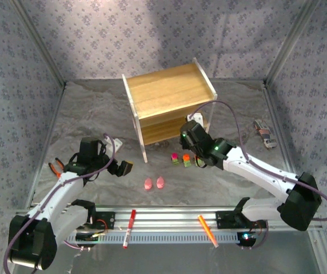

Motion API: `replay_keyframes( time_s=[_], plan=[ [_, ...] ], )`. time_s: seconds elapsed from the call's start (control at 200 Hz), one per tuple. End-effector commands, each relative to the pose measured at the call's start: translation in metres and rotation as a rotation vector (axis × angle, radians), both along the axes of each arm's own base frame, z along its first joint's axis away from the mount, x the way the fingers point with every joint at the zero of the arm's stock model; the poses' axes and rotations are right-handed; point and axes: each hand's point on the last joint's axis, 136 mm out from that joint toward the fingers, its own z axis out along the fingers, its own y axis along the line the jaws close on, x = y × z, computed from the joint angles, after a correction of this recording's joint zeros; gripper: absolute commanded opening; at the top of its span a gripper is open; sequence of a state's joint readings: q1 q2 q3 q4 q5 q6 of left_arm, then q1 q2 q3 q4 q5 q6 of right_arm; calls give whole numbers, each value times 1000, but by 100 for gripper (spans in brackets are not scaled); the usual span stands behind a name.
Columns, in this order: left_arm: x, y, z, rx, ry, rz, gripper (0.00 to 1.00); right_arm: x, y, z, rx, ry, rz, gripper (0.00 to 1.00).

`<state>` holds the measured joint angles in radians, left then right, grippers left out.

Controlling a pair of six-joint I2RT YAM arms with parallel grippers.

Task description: Place and organize the plastic toys onto the shelf

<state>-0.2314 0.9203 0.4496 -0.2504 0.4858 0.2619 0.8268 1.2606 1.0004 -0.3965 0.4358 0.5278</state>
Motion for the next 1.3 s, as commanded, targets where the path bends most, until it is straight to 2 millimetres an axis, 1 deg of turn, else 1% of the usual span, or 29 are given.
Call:
replay_keyframes(
  time_s=[0.0,0.13,0.39,0.735,0.855,1.109,1.294],
  plan=[
    [-1,-5,4,-14,-6,-32,100,6,5,13,6,-14,38,26],
    [0,-6,3,-13,0,-32,100,12,4,16,12,-17,40,27],
    [1,-6,4,-13,1,-34,100,24,9,14,-11,-11,51,28],
    [-1,-6,3,-12,2,-40,100,36,7,13,-42,-8,48,28],
    [-1,-6,3,-12,1,-39,100,38,7,12,-52,-7,47,28],
    [-1,-6,3,-11,1,-38,100,37,2,0,-68,-14,26,28],
    [-1,-6,3,-11,1,-38,100,38,2,1,-71,-34,20,28]
  ],
)
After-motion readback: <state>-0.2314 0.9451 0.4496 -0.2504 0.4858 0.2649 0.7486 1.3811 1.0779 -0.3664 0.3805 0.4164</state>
